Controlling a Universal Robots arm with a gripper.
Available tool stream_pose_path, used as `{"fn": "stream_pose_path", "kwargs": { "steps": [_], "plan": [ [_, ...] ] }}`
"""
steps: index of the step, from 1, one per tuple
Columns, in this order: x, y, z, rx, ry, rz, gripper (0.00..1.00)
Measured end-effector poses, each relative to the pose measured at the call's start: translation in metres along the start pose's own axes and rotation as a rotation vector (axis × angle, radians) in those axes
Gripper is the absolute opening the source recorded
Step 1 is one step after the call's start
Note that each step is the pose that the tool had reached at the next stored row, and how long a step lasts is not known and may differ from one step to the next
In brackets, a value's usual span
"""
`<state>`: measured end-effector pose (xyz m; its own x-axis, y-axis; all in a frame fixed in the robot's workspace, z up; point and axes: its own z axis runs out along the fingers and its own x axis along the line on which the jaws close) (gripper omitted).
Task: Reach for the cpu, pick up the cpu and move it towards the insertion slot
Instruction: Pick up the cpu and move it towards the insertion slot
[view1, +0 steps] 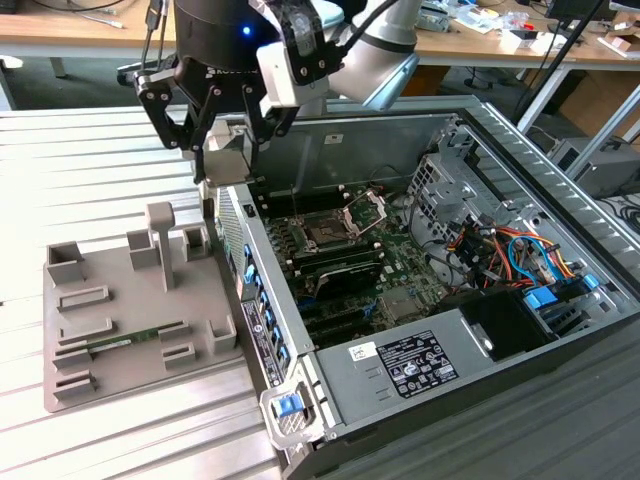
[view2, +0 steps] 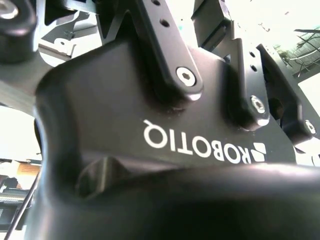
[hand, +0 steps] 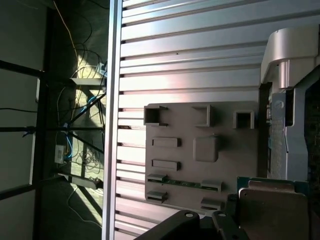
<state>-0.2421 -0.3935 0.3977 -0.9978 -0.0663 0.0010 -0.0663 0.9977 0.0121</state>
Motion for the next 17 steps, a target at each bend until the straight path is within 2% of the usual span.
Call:
{"fn": "stream_pose_path", "kwargs": {
  "steps": [17],
  "plan": [
    [-0.0117,-0.0007,0.0000,0.0000,0.0000,0.000,0.55]
  ]
}}
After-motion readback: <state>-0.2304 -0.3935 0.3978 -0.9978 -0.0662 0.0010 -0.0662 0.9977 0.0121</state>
